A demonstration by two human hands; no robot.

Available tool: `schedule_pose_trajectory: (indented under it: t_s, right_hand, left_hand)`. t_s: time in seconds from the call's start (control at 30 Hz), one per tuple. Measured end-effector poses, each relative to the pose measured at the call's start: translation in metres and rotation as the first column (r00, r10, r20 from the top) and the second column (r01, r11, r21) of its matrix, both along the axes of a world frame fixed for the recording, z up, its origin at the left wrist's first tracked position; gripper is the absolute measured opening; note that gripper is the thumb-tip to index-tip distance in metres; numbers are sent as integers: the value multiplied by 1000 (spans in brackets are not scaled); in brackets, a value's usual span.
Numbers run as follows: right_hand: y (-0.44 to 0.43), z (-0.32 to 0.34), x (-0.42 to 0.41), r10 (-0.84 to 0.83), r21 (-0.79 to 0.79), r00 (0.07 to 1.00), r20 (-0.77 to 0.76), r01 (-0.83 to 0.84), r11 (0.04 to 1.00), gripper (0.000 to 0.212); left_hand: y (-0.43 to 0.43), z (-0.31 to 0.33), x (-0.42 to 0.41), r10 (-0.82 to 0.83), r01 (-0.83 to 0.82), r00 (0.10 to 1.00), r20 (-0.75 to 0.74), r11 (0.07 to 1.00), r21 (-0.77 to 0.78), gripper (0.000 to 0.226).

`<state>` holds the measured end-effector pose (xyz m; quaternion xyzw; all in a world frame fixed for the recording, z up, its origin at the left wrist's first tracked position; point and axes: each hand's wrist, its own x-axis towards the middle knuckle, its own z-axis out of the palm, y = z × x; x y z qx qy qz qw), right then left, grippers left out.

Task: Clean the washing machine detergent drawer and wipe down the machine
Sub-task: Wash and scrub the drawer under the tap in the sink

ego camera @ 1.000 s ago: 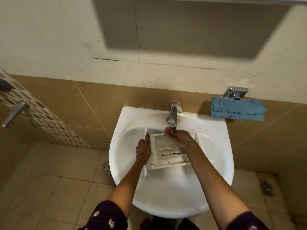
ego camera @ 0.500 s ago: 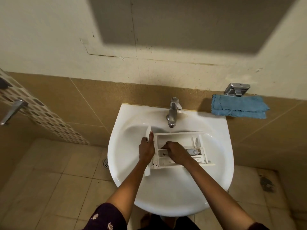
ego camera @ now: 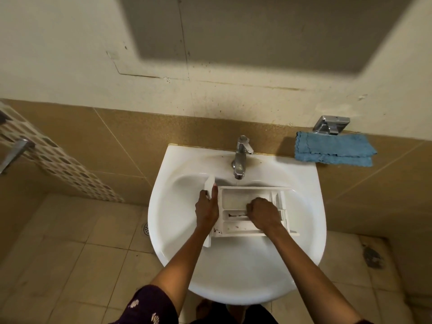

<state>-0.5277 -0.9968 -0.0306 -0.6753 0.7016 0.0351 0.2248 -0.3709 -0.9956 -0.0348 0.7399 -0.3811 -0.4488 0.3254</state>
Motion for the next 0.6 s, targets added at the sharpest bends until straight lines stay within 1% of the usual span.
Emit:
schedule_pose_trajectory:
  t_s: [0.03,0.07,0.1,0.13,0.2,0.23,0.27,0.3,0.33,0.37,0.4,0.43,0.47,0.5,0.53,0.6]
  right_hand:
    - [-1,0,-2,-57,6,997,-60,57,998,39]
    - [0,-1,0,-73,-1,995,-64,73,997,39]
    - [1,-1,6,-46,-13,999,-16,46,999,39]
    - [4,-2,15,30,-27,998,62,-28,999,38]
    - [14,-6,34,227,-74,949,219,-216,974,38]
    - [19,-6,38,271,-96,924,269,-254,962,38]
    - [21,-6,37,274,-113,918,288,-252,961,38]
    - [19,-8,31,262,-123,927,268,-237,964,38]
    - [18,-10,22,227,-117,949,218,-205,972,38]
    - [14,-12,12,165,-87,977,137,-154,984,38]
    - [10,-12,2,69,-52,996,57,-66,996,39]
    - [6,-11,-6,-29,-18,1000,2,29,999,40]
    - [3,-10,-9,-92,1,996,-20,92,996,42]
    - [0,-8,-6,-96,0,995,-4,96,995,42]
    - [0,-8,1,-46,-9,998,37,46,999,42]
    - [6,-9,24,143,-53,975,169,-136,989,38]
  left_hand:
    - [1,-1,-1,1,-1,1000,1,1000,-10,44]
    - [1,0,-1,5,-5,1000,-1,1000,-16,42]
    - [2,0,-2,10,-10,1000,-3,1000,-22,41]
    - [3,3,-3,19,-19,1000,-8,999,-29,41]
    - [6,10,-6,45,-45,999,-16,998,-49,48]
    - [7,13,-7,60,-61,998,-21,996,-59,52]
    - [9,13,-8,74,-76,997,-29,995,-63,55]
    - [10,14,-9,84,-87,996,-40,994,-67,56]
    - [10,13,-10,88,-92,995,-51,994,-65,57]
    - [9,13,-9,86,-90,995,-58,994,-63,58]
    - [9,12,-9,83,-87,994,-64,994,-60,59]
    - [8,12,-9,85,-89,994,-64,994,-58,58]
    - [8,12,-9,93,-97,994,-65,994,-58,57]
    - [7,12,-9,101,-105,993,-66,992,-64,55]
    - [8,11,-9,106,-111,992,-66,991,-72,53]
    - [8,11,-9,114,-118,992,-54,989,-88,48]
